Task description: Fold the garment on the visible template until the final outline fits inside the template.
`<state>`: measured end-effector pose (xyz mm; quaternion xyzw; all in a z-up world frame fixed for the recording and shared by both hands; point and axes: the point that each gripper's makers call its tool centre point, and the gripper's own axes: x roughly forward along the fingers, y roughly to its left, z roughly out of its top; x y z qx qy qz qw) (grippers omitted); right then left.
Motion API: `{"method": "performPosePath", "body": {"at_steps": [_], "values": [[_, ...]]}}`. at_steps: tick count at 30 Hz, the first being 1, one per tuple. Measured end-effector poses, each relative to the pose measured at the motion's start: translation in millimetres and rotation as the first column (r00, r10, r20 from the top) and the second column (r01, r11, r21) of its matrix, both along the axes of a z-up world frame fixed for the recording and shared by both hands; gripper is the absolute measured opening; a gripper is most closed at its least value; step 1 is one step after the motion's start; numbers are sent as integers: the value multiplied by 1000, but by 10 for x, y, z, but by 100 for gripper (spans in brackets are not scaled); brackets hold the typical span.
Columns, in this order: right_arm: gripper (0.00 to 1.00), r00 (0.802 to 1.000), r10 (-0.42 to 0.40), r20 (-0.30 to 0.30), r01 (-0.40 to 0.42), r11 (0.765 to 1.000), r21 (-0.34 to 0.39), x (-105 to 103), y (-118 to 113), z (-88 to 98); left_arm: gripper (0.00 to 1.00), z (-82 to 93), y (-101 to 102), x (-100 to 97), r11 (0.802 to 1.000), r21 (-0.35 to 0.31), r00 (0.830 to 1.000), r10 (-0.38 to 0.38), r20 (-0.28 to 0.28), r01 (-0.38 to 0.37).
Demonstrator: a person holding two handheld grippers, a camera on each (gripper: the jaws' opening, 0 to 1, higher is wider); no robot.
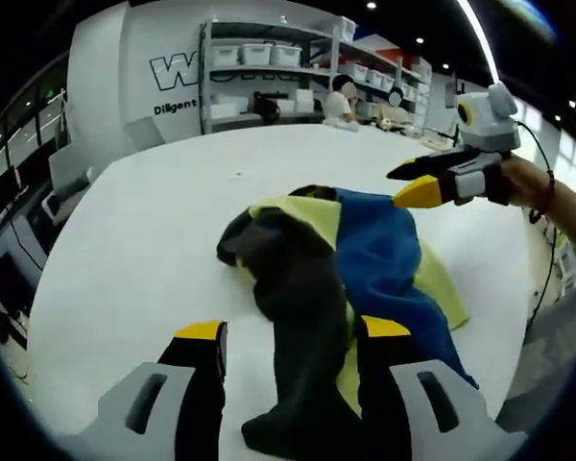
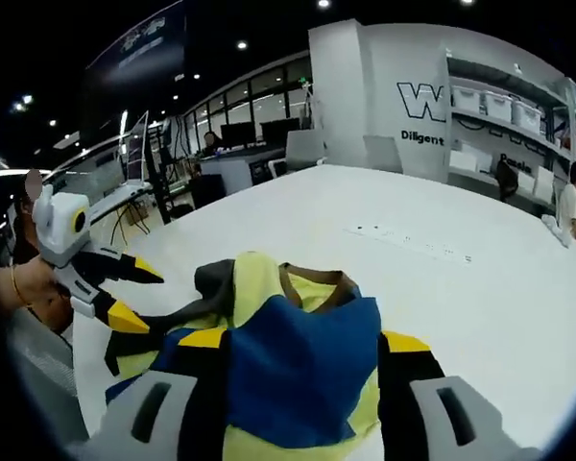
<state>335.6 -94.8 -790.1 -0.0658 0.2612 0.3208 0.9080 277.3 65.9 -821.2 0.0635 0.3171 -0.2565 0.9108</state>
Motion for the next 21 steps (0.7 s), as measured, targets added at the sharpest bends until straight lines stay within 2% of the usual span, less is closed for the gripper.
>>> {"method": "performPosePath", "body": {"at_steps": [4,8,11,13,17,21], "values": [[47,999,41,-4,-41,999,-13,24,115,-75,42,-58,-42,13,1000,-6,1000,-14,-1,14],[33,997,76,-9,-76,997,-34,41,199,-167,28,-126,-137,-12,998,-33,998,-52,-22,51],[33,997,81,-12,-81,995,-52,62,215,-221,20,-165,-167,-29,998,-25,997,-66,-30,65],[26,996,88,-6,-88,994,-67,74,214,-243,16,-171,-165,-33,998,-22,997,-67,-32,66],[13,995,96,-5,-96,992,-81,95,195,-269,0,-177,-199,-48,996,-55,996,-75,-38,73],[5,997,81,-1,-81,994,-79,106,157,-240,0,-263,-123,-56,999,-34,996,-40,-85,37]]}}
